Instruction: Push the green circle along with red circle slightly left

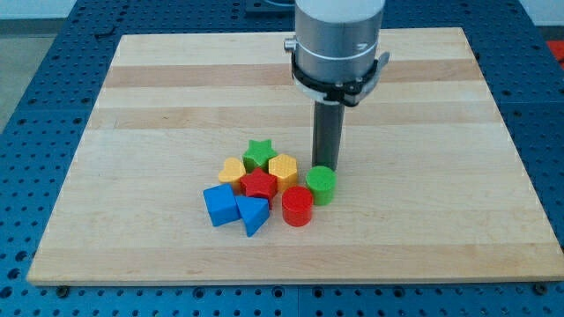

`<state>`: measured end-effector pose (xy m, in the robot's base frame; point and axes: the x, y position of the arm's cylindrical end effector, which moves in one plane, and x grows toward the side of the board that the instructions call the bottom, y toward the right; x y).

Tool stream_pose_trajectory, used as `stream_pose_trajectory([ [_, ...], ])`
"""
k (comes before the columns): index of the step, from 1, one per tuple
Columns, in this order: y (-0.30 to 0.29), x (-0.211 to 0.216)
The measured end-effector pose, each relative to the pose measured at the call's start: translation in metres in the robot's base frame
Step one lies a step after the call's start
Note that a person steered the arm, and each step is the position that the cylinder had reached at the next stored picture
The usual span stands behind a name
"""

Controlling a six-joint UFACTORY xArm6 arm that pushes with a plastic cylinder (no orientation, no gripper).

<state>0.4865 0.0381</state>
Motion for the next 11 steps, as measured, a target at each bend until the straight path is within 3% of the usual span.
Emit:
stream_pose_trajectory([
  [5,0.067,0.028],
  [9,0.009,0.04],
  [11,0.031,0.054],
])
